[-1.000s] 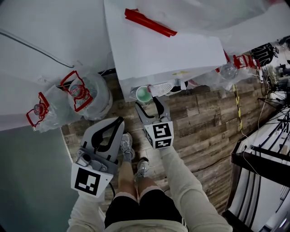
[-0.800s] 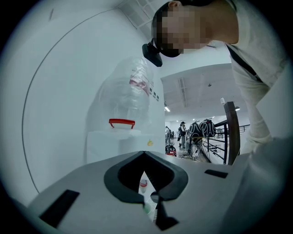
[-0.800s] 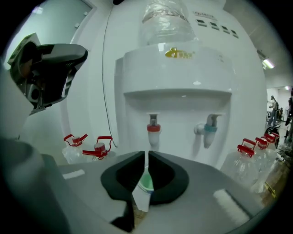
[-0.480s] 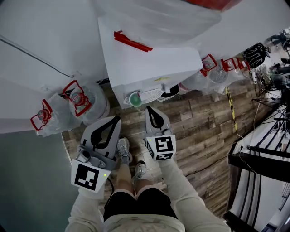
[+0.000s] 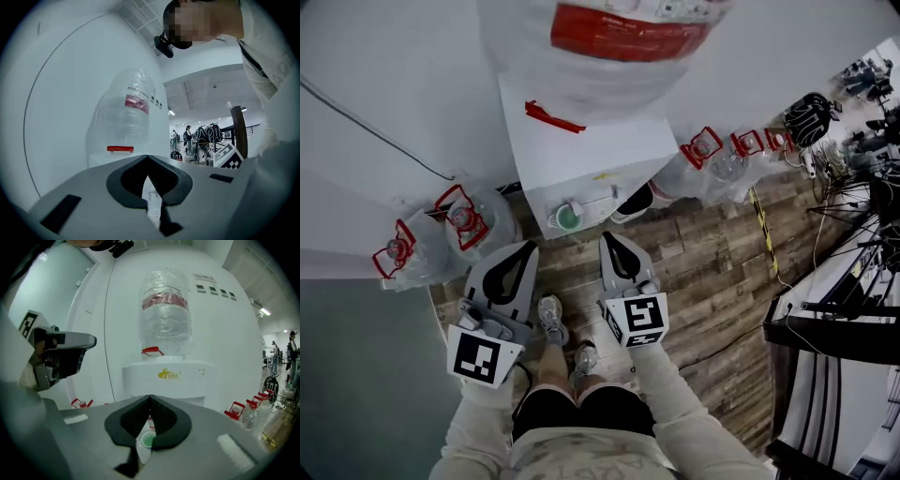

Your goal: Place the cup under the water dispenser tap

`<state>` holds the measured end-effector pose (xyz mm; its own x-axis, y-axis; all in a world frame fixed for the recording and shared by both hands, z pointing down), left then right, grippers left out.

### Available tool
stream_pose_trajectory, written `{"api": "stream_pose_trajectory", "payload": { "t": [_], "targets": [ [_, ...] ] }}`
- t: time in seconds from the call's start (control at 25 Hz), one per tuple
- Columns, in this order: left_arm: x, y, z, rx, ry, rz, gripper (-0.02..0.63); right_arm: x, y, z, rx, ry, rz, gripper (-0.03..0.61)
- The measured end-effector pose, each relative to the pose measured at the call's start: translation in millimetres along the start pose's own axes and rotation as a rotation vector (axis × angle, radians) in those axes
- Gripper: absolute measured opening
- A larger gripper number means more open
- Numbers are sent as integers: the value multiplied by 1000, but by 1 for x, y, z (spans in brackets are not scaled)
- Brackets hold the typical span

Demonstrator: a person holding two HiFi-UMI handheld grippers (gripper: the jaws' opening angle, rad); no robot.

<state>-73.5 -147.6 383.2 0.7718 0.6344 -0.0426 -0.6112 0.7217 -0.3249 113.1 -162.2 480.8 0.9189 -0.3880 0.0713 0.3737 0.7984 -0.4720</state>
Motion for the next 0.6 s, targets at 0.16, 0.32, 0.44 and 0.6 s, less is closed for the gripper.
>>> {"api": "stream_pose_trajectory", "payload": {
  "t": [0.16,0.32,0.44,0.6],
  "targets": [
    [5,14,-19,9,-6,-7,5,0,29,-22,22,-3,12,9],
    [8,28,-37,26,-11,-19,5,-3,58,-43,38,32,32,9],
    [9,36,-51,54,-46,-19,5,-7,77,-56,50,56,42,9],
    [18,47,-64,59,-52,-21,5,-11,101,-72,71,72,55,9]
  ]
}}
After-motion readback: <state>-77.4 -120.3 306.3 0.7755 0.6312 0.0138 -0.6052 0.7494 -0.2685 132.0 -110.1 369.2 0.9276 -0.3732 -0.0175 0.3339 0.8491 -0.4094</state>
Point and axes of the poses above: the fingertips, and each gripper's own axes: y backward along the fingers, x to its right, z out of its underside, the point moved 7 cm from there along y, backward along the fingers, and after that the axes turned 14 degrees about -x, right-handed, at the moved point
